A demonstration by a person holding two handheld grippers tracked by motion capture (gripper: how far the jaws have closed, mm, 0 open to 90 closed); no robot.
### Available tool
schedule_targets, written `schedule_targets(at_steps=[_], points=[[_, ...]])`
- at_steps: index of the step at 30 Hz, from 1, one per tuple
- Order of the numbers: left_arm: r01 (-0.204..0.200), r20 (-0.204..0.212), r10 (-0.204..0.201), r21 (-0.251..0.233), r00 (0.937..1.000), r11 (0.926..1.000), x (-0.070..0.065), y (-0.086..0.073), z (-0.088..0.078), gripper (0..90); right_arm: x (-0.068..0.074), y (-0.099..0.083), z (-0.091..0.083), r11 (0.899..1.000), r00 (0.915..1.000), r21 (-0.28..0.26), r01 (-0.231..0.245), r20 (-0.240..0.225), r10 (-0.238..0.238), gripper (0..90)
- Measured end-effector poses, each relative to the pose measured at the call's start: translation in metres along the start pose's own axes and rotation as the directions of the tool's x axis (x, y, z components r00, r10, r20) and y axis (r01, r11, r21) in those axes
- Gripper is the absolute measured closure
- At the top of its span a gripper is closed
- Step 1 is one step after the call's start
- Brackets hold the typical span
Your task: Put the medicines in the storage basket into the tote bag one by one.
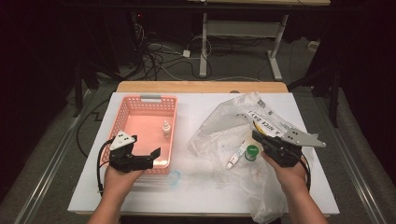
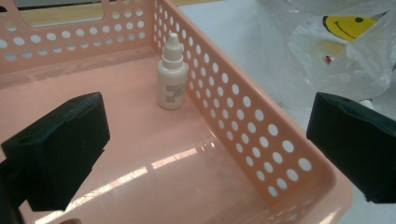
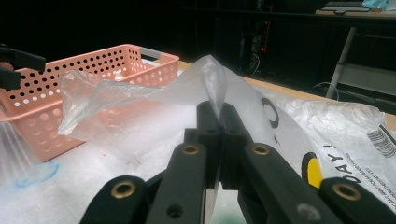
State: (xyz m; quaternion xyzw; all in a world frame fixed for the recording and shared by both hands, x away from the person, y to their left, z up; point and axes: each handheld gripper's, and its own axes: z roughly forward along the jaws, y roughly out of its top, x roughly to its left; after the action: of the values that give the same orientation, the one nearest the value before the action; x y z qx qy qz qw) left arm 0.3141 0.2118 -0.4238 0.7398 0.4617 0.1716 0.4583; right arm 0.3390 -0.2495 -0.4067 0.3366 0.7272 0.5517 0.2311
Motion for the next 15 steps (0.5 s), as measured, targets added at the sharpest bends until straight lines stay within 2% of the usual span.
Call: schedule_targets(at_steps=[2, 6, 10, 13, 15], points=[[-0.003, 0.007, 0.003, -0.008, 1.0, 1.0, -0.001, 0.005, -0.002, 0.0, 0.0, 0.0, 0.0, 1.0, 1.0, 0.0, 0.001, 0.001, -0.001, 90.0], [0.02, 0.044, -0.019, -0.009, 0.9989, 0.9998, -0.001, 0.019, 0.0, 0.2, 0.001, 0.001, 0.001, 1.0, 1.0, -0.003, 0.004, 0.001, -0.004, 90.0], [-0.006, 0.023, 0.006, -0.007, 0.9997, 1.0, -0.001, 0.036, 0.007, 3.0, 0.001, 0.001, 0.001, 1.0, 1.0, -0.007, 0.004, -0.004, -0.004, 90.0], [-0.021, -0.005, 0.021, 0.023, 0.9998, 0.9995, 0.004, 0.048, 0.019, 4.3, 0.0, 0.001, 0.0, 1.0, 1.0, -0.007, 0.003, -0.005, -0.003, 90.0], [-0.025, -0.006, 0.025, 0.043, 0.9997, 0.9988, 0.008, 0.053, 0.028, 7.5, 0.0, 0.001, 0.0, 1.0, 1.0, -0.008, -0.002, -0.002, 0.002, 90.0]])
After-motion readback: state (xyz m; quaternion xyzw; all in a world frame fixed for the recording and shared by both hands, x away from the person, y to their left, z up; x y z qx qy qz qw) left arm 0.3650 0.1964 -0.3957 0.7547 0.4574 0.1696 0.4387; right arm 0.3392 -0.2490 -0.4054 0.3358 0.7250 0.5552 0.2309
